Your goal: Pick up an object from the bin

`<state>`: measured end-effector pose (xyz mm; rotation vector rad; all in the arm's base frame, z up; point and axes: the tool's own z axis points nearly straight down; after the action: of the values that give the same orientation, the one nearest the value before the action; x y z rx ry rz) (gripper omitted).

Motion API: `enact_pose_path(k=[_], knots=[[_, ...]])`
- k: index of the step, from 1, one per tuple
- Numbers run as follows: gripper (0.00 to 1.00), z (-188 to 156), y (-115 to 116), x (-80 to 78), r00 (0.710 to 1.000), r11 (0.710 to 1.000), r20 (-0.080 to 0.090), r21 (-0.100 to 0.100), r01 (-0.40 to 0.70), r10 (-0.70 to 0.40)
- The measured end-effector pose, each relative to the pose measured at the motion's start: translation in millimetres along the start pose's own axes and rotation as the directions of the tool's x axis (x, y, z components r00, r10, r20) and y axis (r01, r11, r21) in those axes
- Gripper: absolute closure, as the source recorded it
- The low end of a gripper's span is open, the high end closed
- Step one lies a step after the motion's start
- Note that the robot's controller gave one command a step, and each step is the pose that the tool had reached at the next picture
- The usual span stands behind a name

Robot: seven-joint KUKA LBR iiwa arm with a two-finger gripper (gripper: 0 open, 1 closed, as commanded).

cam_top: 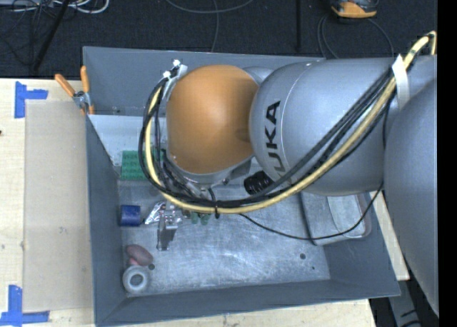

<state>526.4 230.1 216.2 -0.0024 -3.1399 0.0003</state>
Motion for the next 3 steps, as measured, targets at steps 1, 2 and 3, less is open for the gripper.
enact_pose_path(k=[1, 2, 3], knots=[[0.0, 147, -43, -42.3, 0.997, 0.997, 0.007, -0.003, 0.077, -0.077], [0.0, 137, -49, -45.5, 0.996, 0.996, 0.002, -0.001, -0.089, 0.089], [1.0, 136, -49, -45.5, 0.996, 0.996, 0.002, -0.001, -0.091, 0.091]])
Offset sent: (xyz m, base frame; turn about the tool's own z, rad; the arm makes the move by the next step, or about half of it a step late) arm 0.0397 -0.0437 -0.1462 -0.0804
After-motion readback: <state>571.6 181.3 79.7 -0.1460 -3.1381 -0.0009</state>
